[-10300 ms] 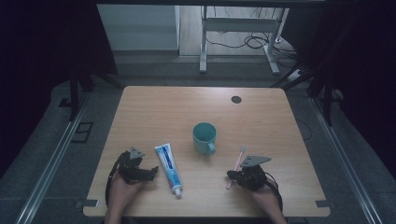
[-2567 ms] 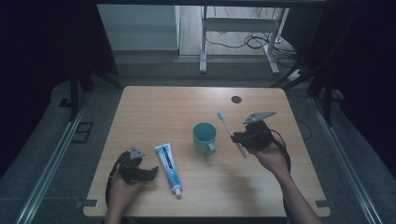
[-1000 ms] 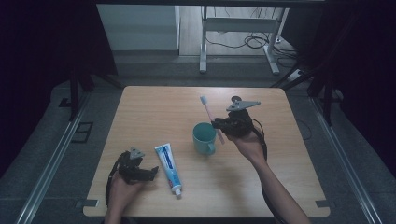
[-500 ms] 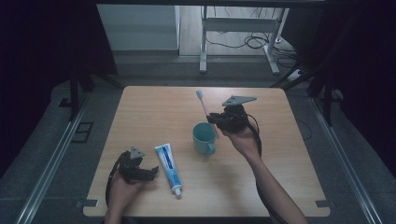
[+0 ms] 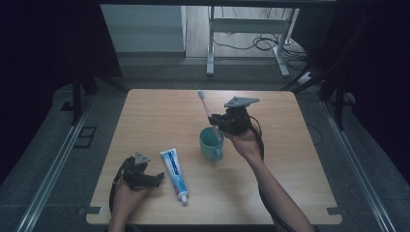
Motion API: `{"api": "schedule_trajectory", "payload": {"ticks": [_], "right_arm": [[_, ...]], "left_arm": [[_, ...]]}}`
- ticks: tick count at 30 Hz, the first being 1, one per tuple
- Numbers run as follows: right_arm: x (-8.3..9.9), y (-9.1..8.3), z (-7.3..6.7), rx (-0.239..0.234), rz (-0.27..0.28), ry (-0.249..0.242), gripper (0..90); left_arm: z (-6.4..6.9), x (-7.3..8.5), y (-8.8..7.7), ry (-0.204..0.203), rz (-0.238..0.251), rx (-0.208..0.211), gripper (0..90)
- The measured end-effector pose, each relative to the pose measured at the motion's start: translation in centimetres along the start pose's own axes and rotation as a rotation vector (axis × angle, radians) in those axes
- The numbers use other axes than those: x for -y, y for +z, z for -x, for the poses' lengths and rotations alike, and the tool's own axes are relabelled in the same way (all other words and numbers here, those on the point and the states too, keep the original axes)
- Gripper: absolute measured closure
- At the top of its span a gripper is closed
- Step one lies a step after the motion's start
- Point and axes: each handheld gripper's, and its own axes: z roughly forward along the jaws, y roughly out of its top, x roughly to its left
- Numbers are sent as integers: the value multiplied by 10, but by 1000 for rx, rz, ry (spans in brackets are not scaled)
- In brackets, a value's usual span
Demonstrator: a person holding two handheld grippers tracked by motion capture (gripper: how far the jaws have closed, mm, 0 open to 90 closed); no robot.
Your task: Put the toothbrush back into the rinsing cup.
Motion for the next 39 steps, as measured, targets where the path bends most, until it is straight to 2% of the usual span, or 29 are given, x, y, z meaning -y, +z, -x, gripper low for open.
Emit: {"api": "schedule_trajectory", "payload": {"ticks": [10, 39], "right_arm": [[12, 13, 0, -3, -21, 5, 785], [41, 32, 2, 0, -68, 20, 784]], "left_arm": [[0, 0, 0, 5, -4, 0, 0], [0, 0, 0, 4, -6, 2, 0]]}}
